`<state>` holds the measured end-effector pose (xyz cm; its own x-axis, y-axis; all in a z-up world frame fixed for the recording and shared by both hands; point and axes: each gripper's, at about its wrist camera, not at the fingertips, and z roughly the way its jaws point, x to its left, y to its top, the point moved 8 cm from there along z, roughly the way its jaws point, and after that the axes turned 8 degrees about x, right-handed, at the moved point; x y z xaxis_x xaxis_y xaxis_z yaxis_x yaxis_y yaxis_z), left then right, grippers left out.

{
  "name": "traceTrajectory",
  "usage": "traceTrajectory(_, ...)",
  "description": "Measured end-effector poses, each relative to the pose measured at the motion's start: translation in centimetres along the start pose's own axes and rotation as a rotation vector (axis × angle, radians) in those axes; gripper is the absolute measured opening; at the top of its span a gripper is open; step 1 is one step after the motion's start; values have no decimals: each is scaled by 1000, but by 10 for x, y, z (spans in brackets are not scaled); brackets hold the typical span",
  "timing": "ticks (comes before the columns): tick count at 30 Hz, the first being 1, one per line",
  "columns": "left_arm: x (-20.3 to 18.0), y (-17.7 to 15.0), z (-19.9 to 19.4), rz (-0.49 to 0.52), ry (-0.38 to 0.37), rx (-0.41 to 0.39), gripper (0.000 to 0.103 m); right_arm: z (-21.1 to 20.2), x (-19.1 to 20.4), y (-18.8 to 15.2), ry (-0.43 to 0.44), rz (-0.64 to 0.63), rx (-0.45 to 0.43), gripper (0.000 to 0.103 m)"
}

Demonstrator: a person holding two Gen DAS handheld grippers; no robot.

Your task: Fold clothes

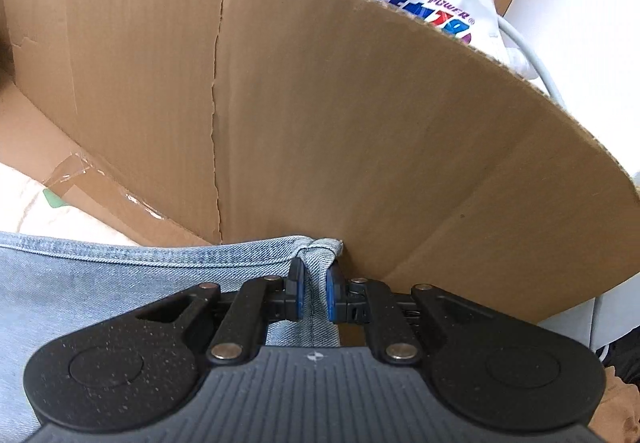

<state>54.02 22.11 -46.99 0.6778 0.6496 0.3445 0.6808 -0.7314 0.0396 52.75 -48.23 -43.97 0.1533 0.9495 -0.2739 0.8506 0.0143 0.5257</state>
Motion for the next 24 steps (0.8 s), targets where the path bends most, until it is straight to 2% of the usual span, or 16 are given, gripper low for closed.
traceTrajectory(10,20,-7,-24,-53,74,-87,14,-27,-4,1,-23,40,-64,10)
traceTrajectory(15,15,-2,-10,-105,73,-51,16,-13,0,-6,-4,55,-23,12)
traceTrajectory(19,11,4,-5,-129,98,-17,21,-14,1,-12,13,56,-24,32)
traceTrajectory(22,9,8,-15,-153,110,-40,23,-20,-1,-17,19,55,-35,34)
traceTrajectory(24,8,13,-23,-178,108,-69,23,-24,-1,-20,23,55,-43,40)
